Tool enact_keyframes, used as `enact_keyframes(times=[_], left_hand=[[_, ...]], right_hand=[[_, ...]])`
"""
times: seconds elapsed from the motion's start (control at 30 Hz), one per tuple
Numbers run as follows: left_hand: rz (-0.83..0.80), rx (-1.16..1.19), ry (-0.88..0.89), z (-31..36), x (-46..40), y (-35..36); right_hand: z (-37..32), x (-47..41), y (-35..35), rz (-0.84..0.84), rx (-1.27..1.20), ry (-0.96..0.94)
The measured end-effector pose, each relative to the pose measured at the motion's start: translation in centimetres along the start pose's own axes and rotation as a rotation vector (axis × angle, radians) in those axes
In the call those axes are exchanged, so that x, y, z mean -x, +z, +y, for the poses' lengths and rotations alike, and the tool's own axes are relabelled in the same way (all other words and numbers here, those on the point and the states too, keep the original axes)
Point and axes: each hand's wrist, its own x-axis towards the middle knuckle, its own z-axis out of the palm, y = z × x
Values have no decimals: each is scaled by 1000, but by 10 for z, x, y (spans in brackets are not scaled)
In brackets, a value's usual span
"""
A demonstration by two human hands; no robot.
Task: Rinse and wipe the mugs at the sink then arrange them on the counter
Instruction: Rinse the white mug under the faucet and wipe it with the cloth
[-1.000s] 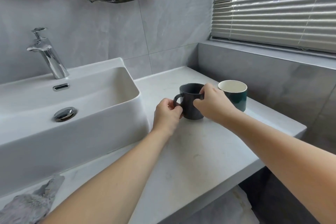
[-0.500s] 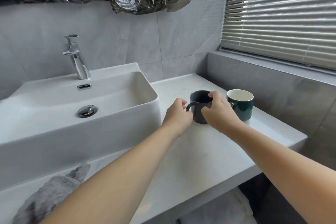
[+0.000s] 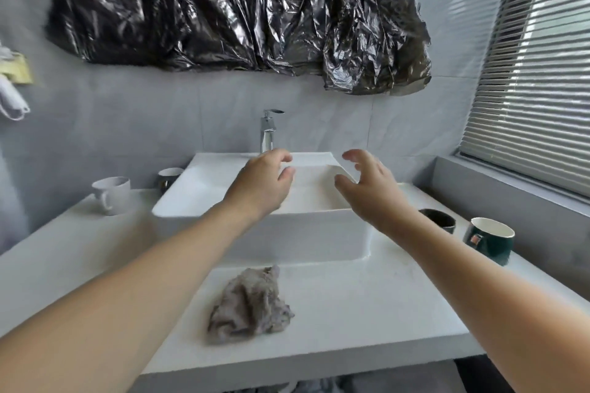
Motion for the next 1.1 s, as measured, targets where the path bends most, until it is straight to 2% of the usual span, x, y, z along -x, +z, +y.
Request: enact_keyframes(times=[0.13, 0.37, 0.47, 0.57, 0.7, 0.83, 0.93, 1.1], left_hand=[[0, -128, -19, -60, -21, -32], [36, -133, -104, -180, -111, -20], [18, -44, -285, -214, -130, -37], [22, 50, -476, -220, -148, -92], [92, 66, -749, -222, -162, -182], [115, 17, -899, -266, -154, -246], [102, -39, -1029, -321, -143, -266], [-32, -100, -1124, -407, -127, -255]], right_hand=[[-19, -26, 46, -48, -36, -32], [-7, -133, 166, -257, -312, 75], [-29, -175, 206, -393, -361, 169], [-77, -213, 218, -491, -457, 285], [-154, -240, 222, -649, -524, 414], [-216, -243, 258, -883, -586, 457], [-236, -242, 314, -964, -587, 494], [-235, -240, 412, -1073, -561, 689]])
